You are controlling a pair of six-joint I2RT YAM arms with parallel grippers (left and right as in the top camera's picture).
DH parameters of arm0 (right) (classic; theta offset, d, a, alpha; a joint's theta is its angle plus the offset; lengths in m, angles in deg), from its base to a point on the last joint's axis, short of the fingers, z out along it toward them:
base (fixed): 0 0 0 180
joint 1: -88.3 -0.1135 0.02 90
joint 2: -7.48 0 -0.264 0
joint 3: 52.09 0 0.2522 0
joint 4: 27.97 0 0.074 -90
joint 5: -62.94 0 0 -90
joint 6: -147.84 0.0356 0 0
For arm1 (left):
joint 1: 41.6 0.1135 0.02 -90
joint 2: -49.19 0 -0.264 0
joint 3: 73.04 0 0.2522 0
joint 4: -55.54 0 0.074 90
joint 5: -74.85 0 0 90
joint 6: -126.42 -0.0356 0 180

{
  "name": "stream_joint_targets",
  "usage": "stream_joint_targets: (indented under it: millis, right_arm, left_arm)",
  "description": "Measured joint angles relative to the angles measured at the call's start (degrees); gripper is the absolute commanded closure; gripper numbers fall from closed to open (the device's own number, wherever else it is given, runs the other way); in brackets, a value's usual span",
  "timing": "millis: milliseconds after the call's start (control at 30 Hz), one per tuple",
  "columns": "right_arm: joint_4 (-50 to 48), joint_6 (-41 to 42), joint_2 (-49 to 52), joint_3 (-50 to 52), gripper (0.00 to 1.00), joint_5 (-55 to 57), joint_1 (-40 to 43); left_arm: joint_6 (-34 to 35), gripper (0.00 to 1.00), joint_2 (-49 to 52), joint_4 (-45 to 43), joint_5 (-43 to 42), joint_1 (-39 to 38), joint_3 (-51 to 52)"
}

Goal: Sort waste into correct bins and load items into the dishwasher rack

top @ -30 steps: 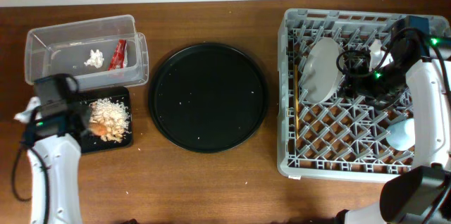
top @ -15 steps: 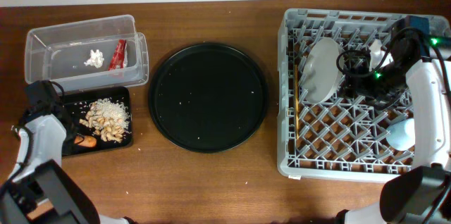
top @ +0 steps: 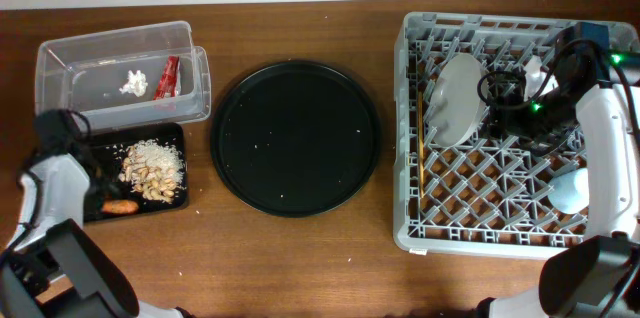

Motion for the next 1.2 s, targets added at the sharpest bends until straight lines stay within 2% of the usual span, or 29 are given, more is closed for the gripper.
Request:
stream_joint_targets:
  millis: [133, 233, 300, 400, 433, 633, 733, 900, 933, 1033, 1133, 1200]
  right_arm:
    - [-2.2, -0.2, 0.0, 0.0, 0.1, -0.9, -0.2]
    - [-5.5, -0.3, 0.0, 0.0, 0.08, -4.6, -2.0]
    - [-6.2, -1.1, 0.0, 0.0, 0.08, -6.1, -4.7]
    - [-4.7, -2.4, 0.0, 0.0, 0.08, -4.5, -8.9]
    - [-3.7, -2.6, 0.0, 0.0, 0.08, -3.5, -9.7]
    - [2.1, -2.8, 0.0, 0.0, 0.09, 1.4, -9.9]
    - [2.3, -2.8, 0.0, 0.1, 0.08, 2.0, -9.9]
    - [-5.4, -1.9, -4.9, 9.5, 0.07, 2.3, -9.9]
    - [-8.6, -1.6, -7.7, 13.0, 0.04, 2.3, -9.9]
    - [-16.3, -0.6, -17.4, 22.0, 0.02, 2.6, -9.9]
    - [-24.4, 0.5, -32.4, 31.8, 0.02, 2.7, -9.9]
    - [-26.1, 0.6, -41.1, 35.3, 0.02, 2.9, -9.9]
  left_arm:
    - [-11.7, 0.21, -0.3, 1.2, -11.5, -1.1, -8.9]
    - [-20.9, 0.13, -0.9, 2.1, -18.0, -6.7, -13.0]
    - [-25.9, 0.01, -1.2, 5.2, -19.8, -12.7, -13.7]
    - [-29.9, 0.01, -1.2, 13.0, -19.5, -19.5, -13.8]
    - [-30.4, 0.01, -1.2, 18.1, -18.3, -21.8, -13.8]
    - [-31.8, 0.01, -1.2, 34.7, -14.9, -23.0, -13.8]
    - [-32.3, 0.01, -2.0, 37.8, -14.6, -23.0, -13.8]
    - [-33.6, 0.01, -9.5, 35.9, -14.3, -23.2, -13.0]
    - [-33.8, 0.01, -12.4, 34.5, -14.3, -23.6, -12.2]
    - [-34.4, 0.01, -21.0, 29.3, -13.7, -26.1, -8.3]
    - [-34.4, 0.01, -33.5, 20.6, -12.1, -30.3, -0.1]
    - [-34.3, 0.01, -40.4, 15.8, -11.6, -32.0, 4.5]
